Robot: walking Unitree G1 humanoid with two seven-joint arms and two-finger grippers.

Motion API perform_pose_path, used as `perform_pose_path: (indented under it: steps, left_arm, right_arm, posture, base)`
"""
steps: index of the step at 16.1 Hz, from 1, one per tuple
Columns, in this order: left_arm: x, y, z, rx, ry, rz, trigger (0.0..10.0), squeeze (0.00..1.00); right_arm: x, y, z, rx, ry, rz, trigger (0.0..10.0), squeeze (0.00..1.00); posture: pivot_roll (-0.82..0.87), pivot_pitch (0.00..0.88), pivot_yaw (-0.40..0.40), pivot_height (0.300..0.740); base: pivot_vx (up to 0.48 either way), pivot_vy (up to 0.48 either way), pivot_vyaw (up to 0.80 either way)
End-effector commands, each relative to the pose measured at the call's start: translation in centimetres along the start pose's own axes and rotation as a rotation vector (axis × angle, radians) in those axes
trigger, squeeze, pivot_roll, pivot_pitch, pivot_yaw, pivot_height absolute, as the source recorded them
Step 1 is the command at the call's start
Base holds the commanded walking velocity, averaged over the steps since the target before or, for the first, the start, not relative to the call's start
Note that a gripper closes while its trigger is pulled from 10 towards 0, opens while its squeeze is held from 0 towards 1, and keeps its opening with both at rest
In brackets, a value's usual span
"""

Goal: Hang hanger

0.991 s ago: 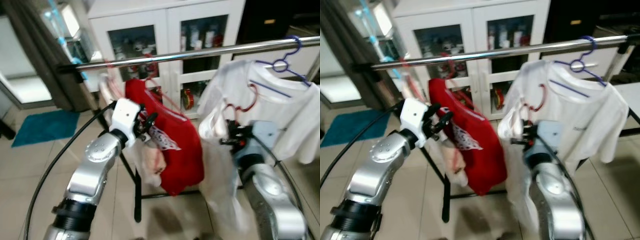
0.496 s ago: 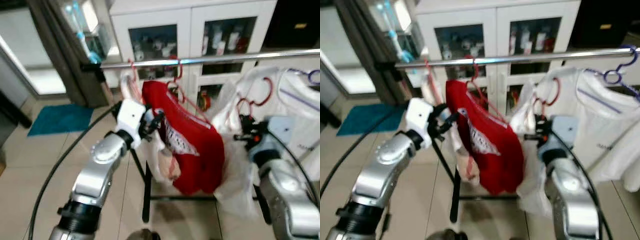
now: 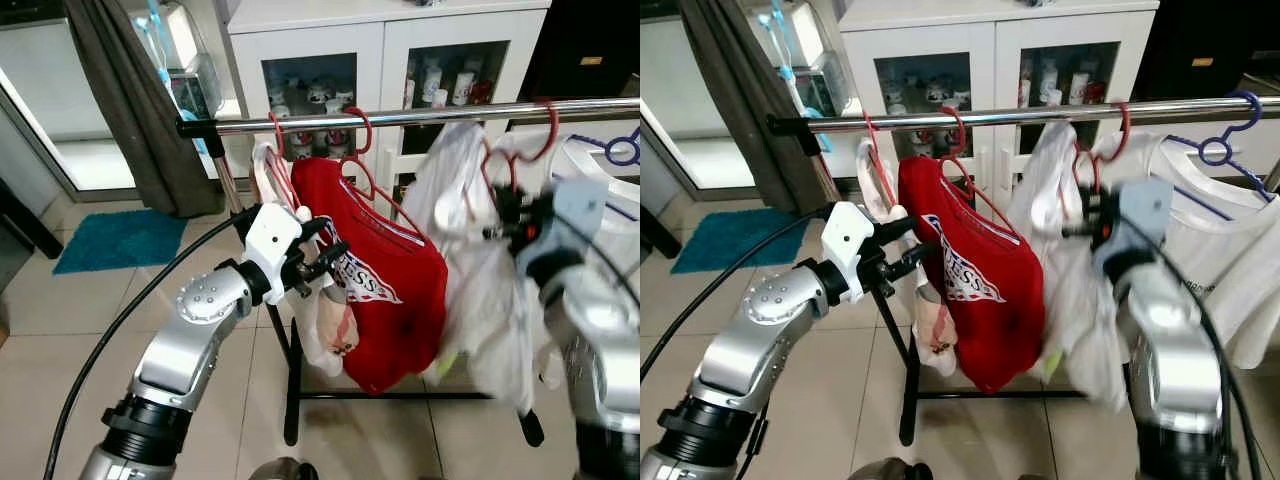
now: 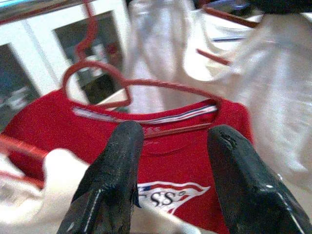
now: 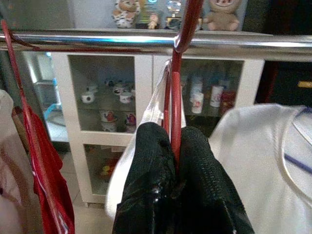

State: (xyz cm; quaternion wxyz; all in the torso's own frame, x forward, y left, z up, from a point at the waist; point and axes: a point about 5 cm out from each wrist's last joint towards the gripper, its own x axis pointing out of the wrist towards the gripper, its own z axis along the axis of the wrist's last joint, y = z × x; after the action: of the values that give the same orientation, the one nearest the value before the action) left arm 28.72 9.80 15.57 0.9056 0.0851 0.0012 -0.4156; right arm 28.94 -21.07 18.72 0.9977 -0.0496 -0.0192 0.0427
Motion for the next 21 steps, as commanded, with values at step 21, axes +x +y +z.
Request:
perform_pose_path:
  steps: [21]
  left_arm:
    - [0.3, -1.7, 2.7, 0.041, -0.024, -0.275, 10.0, 0.0]
  right_arm:
    - [4.5, -0.7, -1.1, -0.071, 0.254, 0.038, 10.0, 0.0]
  posture:
    - [-0.06, 0.034, 0.126, 0.74]
  base:
    - [0.0, 0.0, 0.0]
